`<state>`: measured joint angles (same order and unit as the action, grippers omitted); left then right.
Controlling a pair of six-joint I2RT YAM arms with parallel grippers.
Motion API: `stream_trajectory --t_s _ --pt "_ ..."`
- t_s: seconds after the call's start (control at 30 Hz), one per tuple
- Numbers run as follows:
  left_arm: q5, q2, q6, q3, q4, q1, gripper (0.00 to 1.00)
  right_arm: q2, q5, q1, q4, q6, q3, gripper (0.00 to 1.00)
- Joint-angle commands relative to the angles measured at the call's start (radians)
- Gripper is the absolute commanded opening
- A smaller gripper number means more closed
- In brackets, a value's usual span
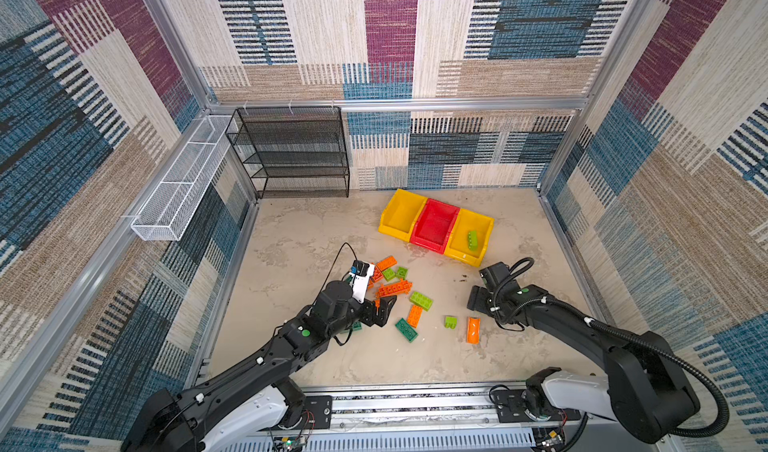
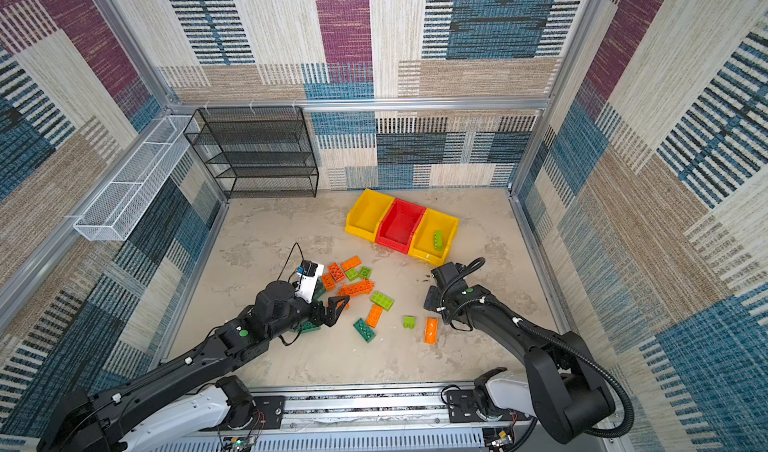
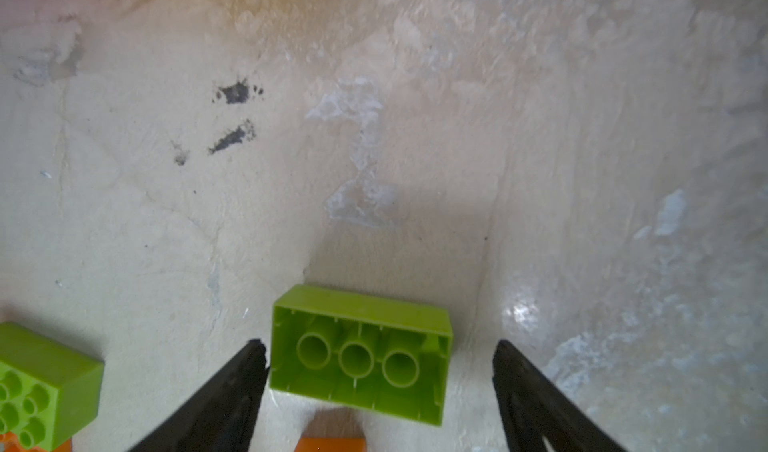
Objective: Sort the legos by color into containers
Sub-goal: 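Lower the right gripper onto a lime-green brick and grasp it, then carry the lime-green brick to the yellow bin and release it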
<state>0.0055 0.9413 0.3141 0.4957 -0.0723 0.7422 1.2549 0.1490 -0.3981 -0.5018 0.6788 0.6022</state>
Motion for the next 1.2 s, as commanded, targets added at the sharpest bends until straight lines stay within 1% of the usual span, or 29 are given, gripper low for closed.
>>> stream_trajectory --t_s 0.0,0.2,0.3,0.37,0.47,0.53,0.57,0.7,0.8,0.93,1.03,1.17 --pt "-0.009 0.001 -0.004 0.011 -0.018 0.000 0.99 0.008 -0.001 -0.001 0.035 -0.002 0.006 0.87" --pt "-0.013 0.017 -0.010 0.012 -0.024 0.000 0.99 0.048 -0.012 -0.002 0.060 -0.004 0.005 0.86" --pt "-0.016 0.023 -0.012 0.014 -0.027 0.000 0.99 0.086 -0.006 -0.007 0.066 -0.011 0.004 0.84" --pt "-0.016 0.027 -0.013 0.014 -0.031 0.000 0.99 0.105 0.006 -0.008 0.066 -0.017 0.007 0.78" --pt "-0.018 0.031 -0.017 0.019 -0.030 -0.001 0.99 0.112 0.021 -0.010 0.058 -0.022 0.015 0.62" --pt "-0.020 0.033 -0.020 0.023 -0.028 0.000 0.99 0.097 0.025 -0.011 0.049 -0.035 0.033 0.55" --pt "-0.020 0.036 -0.020 0.024 -0.028 0.000 0.99 0.086 0.027 -0.011 0.045 -0.039 0.047 0.54" --pt "-0.016 0.057 -0.024 0.046 -0.025 0.000 0.99 0.059 0.033 -0.012 0.030 -0.083 0.165 0.52" --pt "-0.007 0.086 -0.022 0.072 -0.022 0.000 0.99 0.098 0.057 -0.009 0.024 -0.145 0.299 0.52" --pt "0.002 0.130 -0.021 0.113 -0.021 -0.001 0.99 0.229 0.094 0.013 0.053 -0.254 0.474 0.52" --pt "0.000 0.162 -0.027 0.151 -0.004 0.000 0.99 0.357 0.081 0.066 0.084 -0.320 0.584 0.51" --pt "-0.019 0.187 -0.036 0.188 0.016 0.001 0.99 0.496 0.053 0.128 0.121 -0.378 0.680 0.51"
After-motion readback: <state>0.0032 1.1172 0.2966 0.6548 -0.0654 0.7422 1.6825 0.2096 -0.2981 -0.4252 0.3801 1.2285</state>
